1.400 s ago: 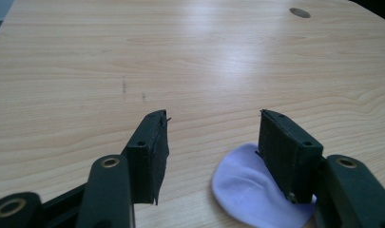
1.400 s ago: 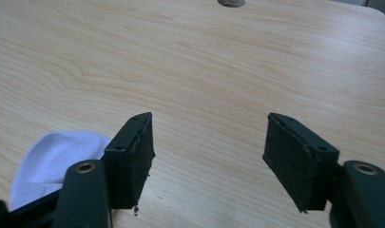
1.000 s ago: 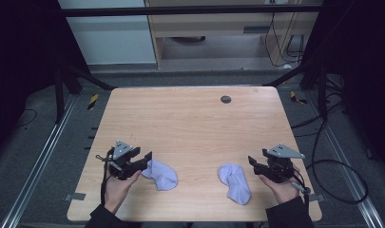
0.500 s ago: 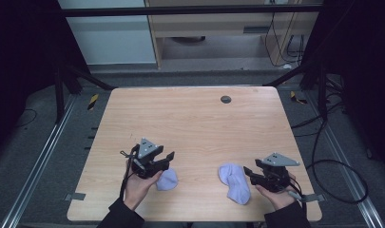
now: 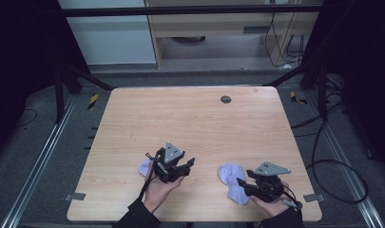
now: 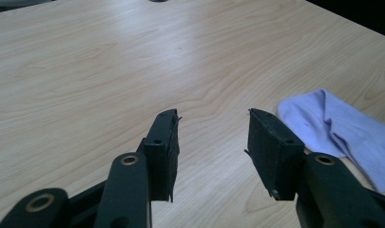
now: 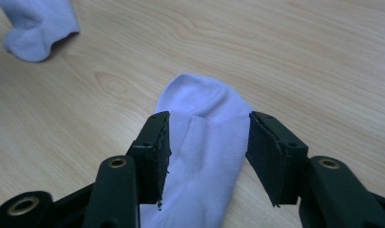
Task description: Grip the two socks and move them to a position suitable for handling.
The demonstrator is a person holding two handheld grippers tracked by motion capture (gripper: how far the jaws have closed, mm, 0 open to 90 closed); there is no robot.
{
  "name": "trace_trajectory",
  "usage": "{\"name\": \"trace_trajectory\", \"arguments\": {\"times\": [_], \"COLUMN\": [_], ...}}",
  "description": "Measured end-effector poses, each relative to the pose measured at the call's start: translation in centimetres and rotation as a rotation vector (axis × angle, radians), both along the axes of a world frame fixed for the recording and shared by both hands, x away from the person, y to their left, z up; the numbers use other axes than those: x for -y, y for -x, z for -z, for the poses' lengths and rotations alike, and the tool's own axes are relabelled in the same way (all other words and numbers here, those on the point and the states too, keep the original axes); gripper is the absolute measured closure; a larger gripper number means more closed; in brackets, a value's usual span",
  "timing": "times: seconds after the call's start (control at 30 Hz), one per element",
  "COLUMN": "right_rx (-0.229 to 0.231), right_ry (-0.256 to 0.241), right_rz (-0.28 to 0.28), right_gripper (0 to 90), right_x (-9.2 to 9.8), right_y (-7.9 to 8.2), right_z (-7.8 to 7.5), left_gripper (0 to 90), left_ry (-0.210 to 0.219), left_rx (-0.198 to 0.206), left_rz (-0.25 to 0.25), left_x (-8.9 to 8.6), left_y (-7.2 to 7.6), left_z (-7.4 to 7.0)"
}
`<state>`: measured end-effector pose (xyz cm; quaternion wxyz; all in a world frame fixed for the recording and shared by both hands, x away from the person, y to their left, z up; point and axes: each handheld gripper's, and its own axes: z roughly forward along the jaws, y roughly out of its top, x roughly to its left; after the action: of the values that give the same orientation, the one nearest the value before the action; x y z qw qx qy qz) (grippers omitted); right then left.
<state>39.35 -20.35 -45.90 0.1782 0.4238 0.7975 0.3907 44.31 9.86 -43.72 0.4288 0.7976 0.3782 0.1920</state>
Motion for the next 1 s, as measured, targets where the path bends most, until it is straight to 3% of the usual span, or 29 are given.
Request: {"name": "trace_trajectory", "arguments": {"times": [0.23, 0.53, 1.0], "right_rx": [-0.037, -0.070, -0.116], "right_ry": [0.021, 0.060, 0.074], "right_rz": [-0.043, -0.096, -0.147], "right_gripper": [55.0, 59.5, 64.5], "right_x": [-1.0, -1.9, -2.6], "right_y": [0.7, 1.0, 1.2], "right_z": [0.8, 1.9, 2.9], "left_gripper": [54.6, 55.6, 58.2], "left_ry": [-0.049, -0.061, -0.097], "left_rx": [-0.028, -0.053, -0.085], "left_rz": [0.028, 0.039, 0.062], "left_x": [2.9, 5.1, 9.1], "left_y": [0.1, -0.2, -0.8], "left_z": [1.3, 2.2, 4.2]}}
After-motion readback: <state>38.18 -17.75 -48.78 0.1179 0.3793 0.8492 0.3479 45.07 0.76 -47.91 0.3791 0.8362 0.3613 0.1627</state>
